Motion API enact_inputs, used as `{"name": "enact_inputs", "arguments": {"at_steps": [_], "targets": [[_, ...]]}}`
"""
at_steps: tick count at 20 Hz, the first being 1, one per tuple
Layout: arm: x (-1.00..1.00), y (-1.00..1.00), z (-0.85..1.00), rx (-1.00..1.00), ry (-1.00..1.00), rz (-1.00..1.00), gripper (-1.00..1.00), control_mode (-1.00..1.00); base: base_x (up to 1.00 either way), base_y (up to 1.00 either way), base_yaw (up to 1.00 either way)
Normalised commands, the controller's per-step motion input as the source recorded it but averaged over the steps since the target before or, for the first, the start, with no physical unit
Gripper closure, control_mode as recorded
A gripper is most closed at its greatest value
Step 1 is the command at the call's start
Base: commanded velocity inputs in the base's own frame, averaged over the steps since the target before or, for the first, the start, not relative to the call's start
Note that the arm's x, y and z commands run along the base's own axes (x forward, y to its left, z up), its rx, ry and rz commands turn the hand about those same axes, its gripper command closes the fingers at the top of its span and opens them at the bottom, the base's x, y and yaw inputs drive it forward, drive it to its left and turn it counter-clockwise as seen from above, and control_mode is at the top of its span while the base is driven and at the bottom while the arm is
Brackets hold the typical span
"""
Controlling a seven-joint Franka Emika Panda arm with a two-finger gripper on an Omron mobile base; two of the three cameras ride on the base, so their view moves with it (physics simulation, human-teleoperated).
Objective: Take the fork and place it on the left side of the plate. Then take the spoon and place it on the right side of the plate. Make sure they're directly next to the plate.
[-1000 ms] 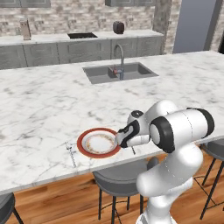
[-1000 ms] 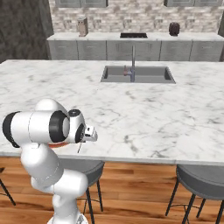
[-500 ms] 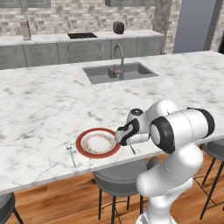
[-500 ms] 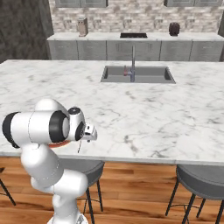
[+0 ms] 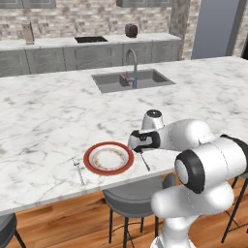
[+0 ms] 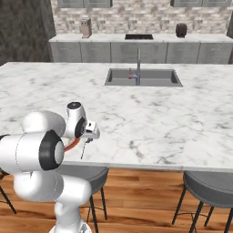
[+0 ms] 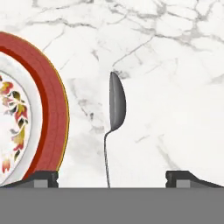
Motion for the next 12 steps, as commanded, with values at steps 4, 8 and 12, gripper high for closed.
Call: {"name": "enact_inputs", "arguments": {"at_steps": [4,8,12], "targets": [[-0.27,0.00,0.76,0.00,0.00,-0.03,-1.00,-1.00,0.00,0.00,0.00],[-0.41,0.00,0.80,0.00,0.03,-0.05,-1.00,-1.00,0.00,0.00,0.00],[-0.51,0.00,0.76,0.00,0.06,-0.06,-1.00,-1.00,0.00,0.00,0.00]]}}
